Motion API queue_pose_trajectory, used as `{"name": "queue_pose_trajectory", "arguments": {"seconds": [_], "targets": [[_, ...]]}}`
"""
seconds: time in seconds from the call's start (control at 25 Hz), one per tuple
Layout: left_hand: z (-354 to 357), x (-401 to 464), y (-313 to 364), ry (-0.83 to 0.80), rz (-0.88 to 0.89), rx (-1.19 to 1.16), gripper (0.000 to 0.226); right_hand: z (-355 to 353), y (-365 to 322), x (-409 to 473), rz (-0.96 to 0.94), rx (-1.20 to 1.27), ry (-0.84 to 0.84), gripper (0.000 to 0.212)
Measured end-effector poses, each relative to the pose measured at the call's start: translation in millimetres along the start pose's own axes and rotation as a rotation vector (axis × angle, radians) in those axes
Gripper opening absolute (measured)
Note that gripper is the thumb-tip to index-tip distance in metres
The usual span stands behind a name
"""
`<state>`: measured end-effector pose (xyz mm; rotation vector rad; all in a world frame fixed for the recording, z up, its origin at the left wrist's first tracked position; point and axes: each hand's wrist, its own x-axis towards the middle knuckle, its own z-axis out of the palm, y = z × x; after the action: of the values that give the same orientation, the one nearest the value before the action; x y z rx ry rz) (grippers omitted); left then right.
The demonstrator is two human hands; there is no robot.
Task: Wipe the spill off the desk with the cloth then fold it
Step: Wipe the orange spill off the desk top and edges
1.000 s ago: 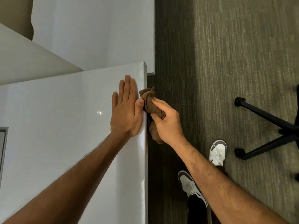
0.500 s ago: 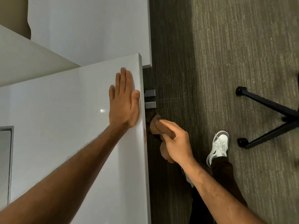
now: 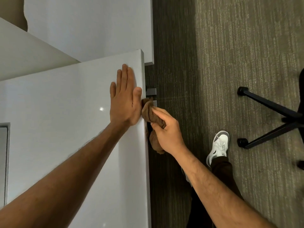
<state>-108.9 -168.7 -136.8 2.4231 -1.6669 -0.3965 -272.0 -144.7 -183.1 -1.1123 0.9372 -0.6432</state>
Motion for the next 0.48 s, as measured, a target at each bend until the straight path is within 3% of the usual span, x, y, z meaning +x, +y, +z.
{"name": "queue_pose_trajectory", "arguments": {"seconds": [0.36,0.48], "targets": [[1.5,0.5,-1.5,-0.011,-0.009,0.024,0.069,3.1,28.9,-96.0,0.062,-0.003,-0.085,0.055],[1.0,0.1,-0.7,-0.007,-0.009,0.014,0.067,-4.6,28.9,-111.9,0.16,0.089,-0.083,0.061]]}}
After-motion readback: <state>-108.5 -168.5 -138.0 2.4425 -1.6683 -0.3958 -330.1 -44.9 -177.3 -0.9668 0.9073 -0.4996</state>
